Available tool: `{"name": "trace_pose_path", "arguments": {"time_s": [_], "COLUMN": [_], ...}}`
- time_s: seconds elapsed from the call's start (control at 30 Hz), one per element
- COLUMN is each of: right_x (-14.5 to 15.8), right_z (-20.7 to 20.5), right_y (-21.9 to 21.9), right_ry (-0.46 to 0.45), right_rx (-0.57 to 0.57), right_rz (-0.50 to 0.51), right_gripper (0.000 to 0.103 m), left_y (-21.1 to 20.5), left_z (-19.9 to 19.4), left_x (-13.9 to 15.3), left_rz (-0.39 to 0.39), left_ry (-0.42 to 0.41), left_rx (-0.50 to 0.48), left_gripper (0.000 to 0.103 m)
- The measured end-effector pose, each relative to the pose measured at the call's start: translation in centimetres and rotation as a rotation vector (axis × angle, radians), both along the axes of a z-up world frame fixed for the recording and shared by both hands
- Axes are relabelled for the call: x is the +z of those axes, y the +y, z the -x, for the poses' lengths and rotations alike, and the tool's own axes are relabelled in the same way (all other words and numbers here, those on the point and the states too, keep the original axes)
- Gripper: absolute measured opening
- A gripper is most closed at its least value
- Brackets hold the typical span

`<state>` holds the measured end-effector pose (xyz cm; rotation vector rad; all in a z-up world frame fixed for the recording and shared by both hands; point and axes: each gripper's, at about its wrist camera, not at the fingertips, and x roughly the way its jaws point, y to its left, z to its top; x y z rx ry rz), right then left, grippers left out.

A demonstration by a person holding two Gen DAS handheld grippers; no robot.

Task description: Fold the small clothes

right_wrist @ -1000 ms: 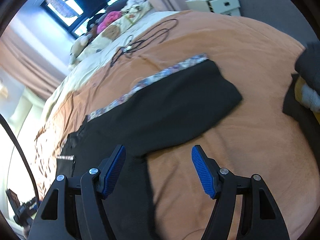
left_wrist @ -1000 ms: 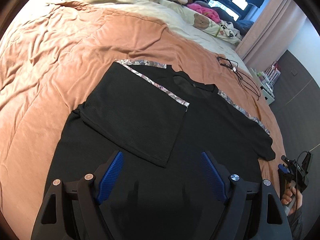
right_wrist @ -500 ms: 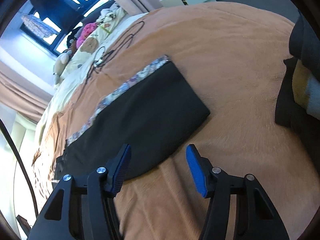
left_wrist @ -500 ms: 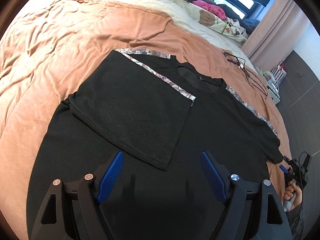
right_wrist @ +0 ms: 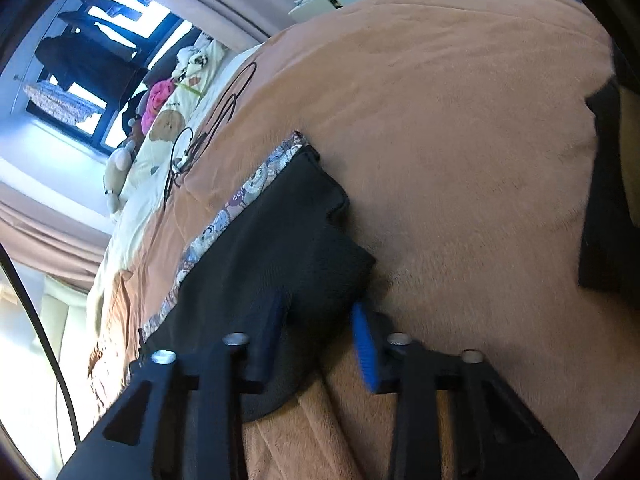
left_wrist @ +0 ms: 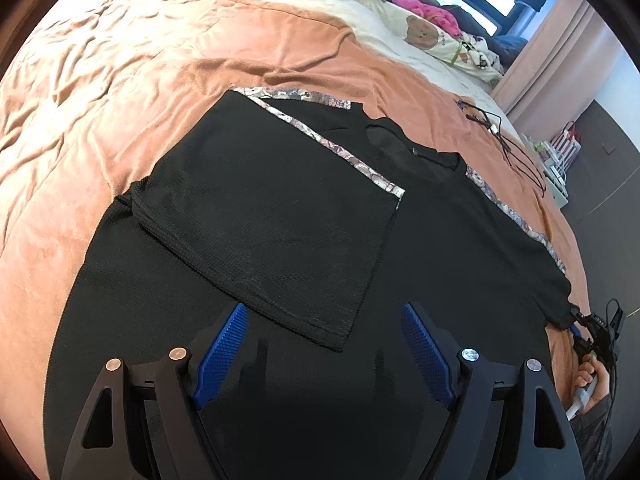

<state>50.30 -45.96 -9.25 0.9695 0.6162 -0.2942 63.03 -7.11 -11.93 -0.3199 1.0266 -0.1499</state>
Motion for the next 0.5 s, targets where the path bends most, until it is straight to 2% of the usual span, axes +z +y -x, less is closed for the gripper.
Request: {"name": "trace_pose_path", "arguments": {"time_s": [0.17,0.3,0.5], "right_x": [2.3,5.2,8.5], "right_z": [0.4,-0.4,-2.2], "right_y": [0.8,2.7,6.2], "right_ry": [-0.039,-0.061,-0.119], "right_rx": [0.05,0.103,0.196], "right_rz": [0.086,0.178,0.254], "right_gripper": [0.004,0.004,0.004], "left_y": [0.3,0.7,1.6], "left_z": [-0.3,-0.2,0.0], "left_x": [-0.1,0.0,0.2], "left_rz": [-0.008,0.0,0.012], "left_ry": [0.0,-0.001,0.003], "left_rx": [-0.003,0.001,-0.004], "left_gripper": [0.081,0.081,0.081]}}
